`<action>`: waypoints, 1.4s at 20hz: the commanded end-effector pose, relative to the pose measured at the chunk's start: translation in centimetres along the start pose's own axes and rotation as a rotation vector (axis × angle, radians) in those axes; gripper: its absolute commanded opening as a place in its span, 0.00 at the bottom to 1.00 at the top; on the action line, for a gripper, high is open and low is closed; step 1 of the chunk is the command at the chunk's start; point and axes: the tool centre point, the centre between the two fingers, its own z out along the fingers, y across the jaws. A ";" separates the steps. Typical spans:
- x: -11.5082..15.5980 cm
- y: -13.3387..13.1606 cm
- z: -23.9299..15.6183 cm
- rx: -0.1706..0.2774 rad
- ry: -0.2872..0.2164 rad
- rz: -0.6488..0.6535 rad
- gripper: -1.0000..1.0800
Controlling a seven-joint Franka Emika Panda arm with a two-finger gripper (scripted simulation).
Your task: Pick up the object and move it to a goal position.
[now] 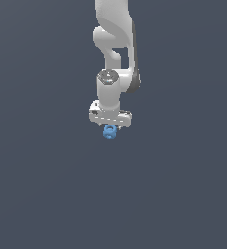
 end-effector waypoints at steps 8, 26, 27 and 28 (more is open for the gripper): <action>-0.2 0.0 3.7 0.000 0.000 0.002 0.96; -0.2 0.0 4.5 0.000 0.001 0.002 0.00; -0.1 -0.1 4.4 0.000 0.001 0.002 0.00; -0.1 -0.2 4.3 0.000 0.001 0.002 0.00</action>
